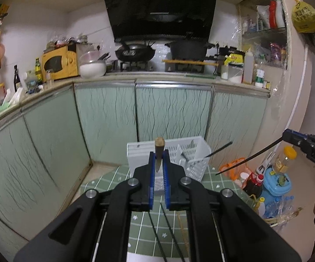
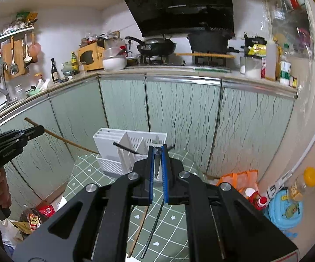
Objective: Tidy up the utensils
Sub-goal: 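Lift both held chopsticks and carry them toward the utensil holder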
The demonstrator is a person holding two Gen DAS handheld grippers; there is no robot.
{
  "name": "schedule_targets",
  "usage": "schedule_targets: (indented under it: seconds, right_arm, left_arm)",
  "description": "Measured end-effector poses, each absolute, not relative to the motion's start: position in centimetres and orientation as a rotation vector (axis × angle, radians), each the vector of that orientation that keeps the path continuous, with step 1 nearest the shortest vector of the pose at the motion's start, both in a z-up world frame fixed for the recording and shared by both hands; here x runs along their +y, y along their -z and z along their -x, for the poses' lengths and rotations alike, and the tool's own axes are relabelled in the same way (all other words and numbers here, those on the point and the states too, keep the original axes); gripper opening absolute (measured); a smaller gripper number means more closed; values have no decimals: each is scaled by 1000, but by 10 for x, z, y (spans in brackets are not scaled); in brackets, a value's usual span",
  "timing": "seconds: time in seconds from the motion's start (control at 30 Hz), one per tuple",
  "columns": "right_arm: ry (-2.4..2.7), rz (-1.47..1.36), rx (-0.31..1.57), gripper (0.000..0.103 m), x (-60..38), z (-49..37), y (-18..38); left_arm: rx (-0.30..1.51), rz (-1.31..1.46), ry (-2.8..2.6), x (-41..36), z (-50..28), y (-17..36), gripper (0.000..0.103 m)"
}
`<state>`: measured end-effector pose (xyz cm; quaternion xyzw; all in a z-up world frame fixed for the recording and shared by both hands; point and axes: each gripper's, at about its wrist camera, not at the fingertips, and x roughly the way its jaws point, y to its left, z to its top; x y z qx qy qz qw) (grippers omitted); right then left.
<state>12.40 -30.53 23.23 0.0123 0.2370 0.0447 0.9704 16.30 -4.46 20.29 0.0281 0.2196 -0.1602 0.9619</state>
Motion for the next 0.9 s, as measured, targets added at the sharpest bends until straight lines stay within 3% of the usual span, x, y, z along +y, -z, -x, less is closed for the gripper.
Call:
schedule_targets:
  seconds: [0.5, 0.9]
  right_arm:
    - [-115, -28, 447, 6, -305, -166, -257]
    - [-131, -57, 472, 6, -317, -228, -232]
  left_arm:
    - [416, -67, 428, -90, -200, -234, 8]
    - [484, -79, 498, -130, -246, -196, 8]
